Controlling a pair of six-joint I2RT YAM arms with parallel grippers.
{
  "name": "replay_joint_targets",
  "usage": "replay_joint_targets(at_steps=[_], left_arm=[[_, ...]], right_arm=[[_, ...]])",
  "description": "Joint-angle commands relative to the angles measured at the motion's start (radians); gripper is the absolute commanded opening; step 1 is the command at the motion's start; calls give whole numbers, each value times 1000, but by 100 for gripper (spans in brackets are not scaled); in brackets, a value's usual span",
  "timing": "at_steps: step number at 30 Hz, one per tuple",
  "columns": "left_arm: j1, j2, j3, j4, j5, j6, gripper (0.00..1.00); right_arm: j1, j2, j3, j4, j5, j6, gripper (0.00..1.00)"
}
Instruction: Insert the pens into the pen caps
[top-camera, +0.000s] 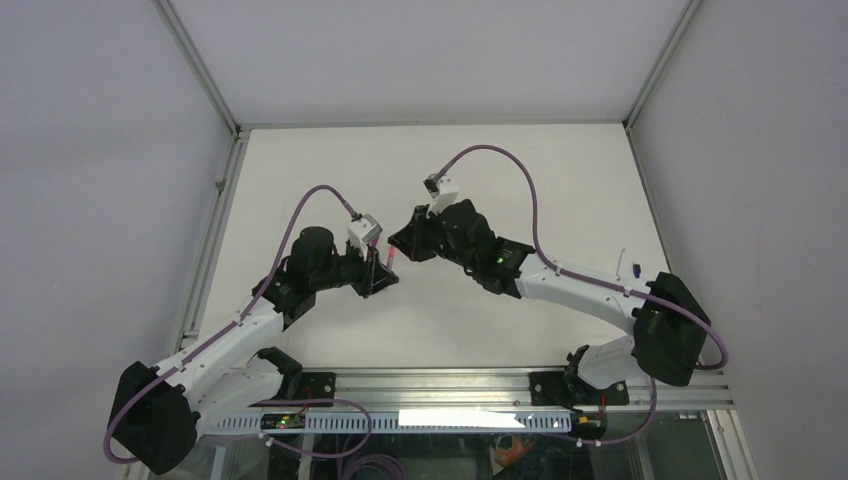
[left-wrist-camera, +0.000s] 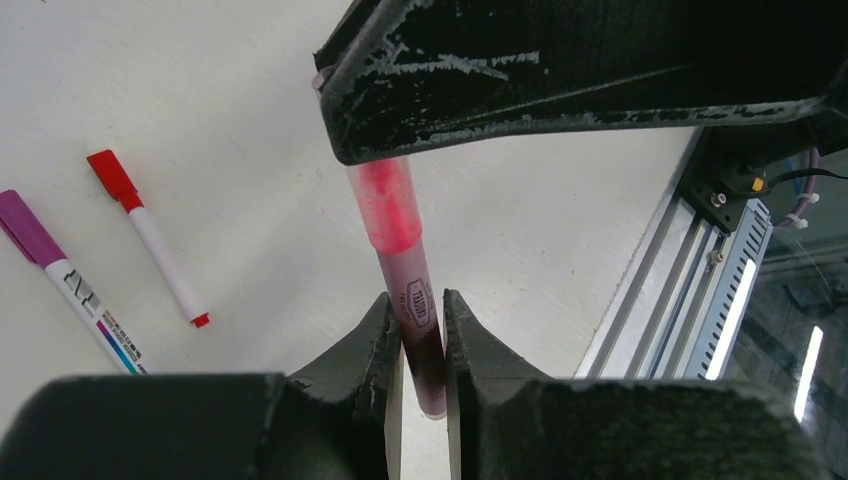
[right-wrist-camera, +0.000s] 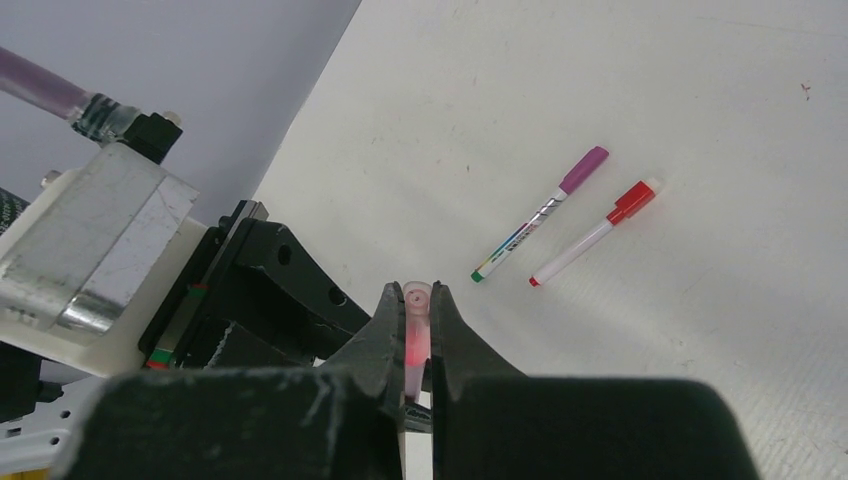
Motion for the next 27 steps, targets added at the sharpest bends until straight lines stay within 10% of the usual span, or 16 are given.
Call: replay_joint_targets(at_steps=[1,27], left_arm=[[0,-67,163,663,33,81,0],[49,47,172,562,-14,57,0]], right_arm=[[89,54,-80,-415,-246,-19,0],[41,-3,36,-559,-124,-146,8]])
